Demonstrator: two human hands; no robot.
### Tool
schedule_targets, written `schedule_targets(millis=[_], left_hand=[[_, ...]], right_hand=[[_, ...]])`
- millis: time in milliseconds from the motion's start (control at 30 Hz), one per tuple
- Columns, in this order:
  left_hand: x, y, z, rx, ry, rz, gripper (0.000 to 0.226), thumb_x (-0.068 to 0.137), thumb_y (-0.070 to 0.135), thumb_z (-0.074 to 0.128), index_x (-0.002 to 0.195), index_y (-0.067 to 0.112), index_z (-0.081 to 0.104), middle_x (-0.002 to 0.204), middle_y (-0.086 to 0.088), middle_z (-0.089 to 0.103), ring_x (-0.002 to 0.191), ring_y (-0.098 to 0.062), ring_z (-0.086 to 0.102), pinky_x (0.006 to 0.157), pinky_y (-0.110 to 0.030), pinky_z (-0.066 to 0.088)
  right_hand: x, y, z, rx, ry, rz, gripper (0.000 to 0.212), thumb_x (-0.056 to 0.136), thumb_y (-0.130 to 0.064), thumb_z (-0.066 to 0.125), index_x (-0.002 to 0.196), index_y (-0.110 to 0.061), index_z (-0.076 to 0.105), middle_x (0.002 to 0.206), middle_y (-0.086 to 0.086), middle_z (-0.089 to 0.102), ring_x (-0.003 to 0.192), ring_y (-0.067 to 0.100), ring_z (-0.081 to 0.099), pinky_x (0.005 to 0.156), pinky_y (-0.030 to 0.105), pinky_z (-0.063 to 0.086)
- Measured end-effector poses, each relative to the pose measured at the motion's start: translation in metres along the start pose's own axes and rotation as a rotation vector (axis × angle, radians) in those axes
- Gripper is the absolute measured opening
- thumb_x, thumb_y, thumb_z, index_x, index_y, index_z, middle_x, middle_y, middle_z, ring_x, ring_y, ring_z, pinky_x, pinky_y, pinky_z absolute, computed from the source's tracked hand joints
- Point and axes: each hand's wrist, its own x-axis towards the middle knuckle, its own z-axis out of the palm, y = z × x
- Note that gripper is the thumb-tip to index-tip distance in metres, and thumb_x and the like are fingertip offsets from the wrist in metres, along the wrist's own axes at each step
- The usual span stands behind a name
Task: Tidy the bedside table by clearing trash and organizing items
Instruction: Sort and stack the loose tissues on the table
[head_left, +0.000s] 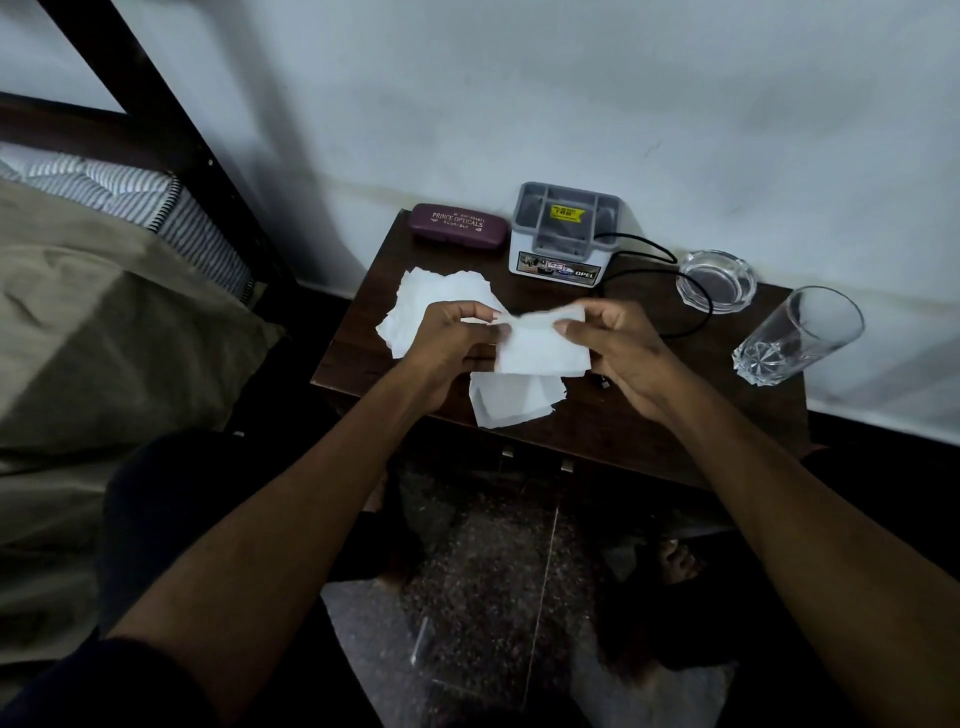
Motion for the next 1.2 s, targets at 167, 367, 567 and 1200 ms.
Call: schedule_targets(millis=[167, 367, 567, 1200], left_hand=[[-0.007, 0.008, -0.012, 0.131, -0.076, -0.040, 0.007, 0.092, 0.004, 0.076, 0.091, 0.003, 0.069, 0.084, -0.021, 0.077, 0.066, -0.029, 0.077, 0.060, -0.031, 0.062], [-0.016, -0.012, -0.023, 0.592, 0.247, -0.013, 0.034, 0.092, 0.029, 0.078, 0.080, -0.002, 0.070, 0.061, -0.010, 0.076, 0.051, -0.025, 0.074, 0.051, -0.030, 0.058], [-0.030, -0.045, -0.005, 0.706, 0.315, -0.063, 0.042, 0.076, 0.051, 0.079, 0.066, 0.011, 0.072, 0.059, -0.006, 0.074, 0.059, -0.024, 0.076, 0.068, -0.039, 0.065], [-0.027, -0.042, 0.033, 0.424, 0.418, -0.035, 0.050, 0.084, 0.054, 0.065, 0.069, 0.007, 0.063, 0.074, -0.011, 0.071, 0.079, -0.033, 0.072, 0.078, -0.045, 0.060]], right_hand=[[0.000, 0.012, 0.003, -0.091, 0.070, 0.055, 0.017, 0.099, -0.017, 0.070, 0.111, -0.008, 0.075, 0.102, 0.009, 0.080, 0.092, 0.025, 0.076, 0.073, 0.035, 0.059], [0.007, 0.006, -0.011, -0.135, 0.157, 0.042, 0.010, 0.098, -0.012, 0.068, 0.107, -0.012, 0.074, 0.104, 0.011, 0.079, 0.095, 0.028, 0.076, 0.081, 0.042, 0.061], [0.002, 0.001, -0.002, 0.305, -0.003, 0.157, 0.017, 0.101, -0.006, 0.063, 0.115, 0.000, 0.070, 0.096, 0.009, 0.079, 0.079, 0.016, 0.074, 0.065, 0.026, 0.060], [-0.031, 0.029, 0.058, -1.109, 0.266, 0.019, 0.063, 0.095, -0.048, 0.069, 0.135, -0.003, 0.052, 0.132, 0.019, 0.059, 0.117, 0.041, 0.063, 0.088, 0.043, 0.052]])
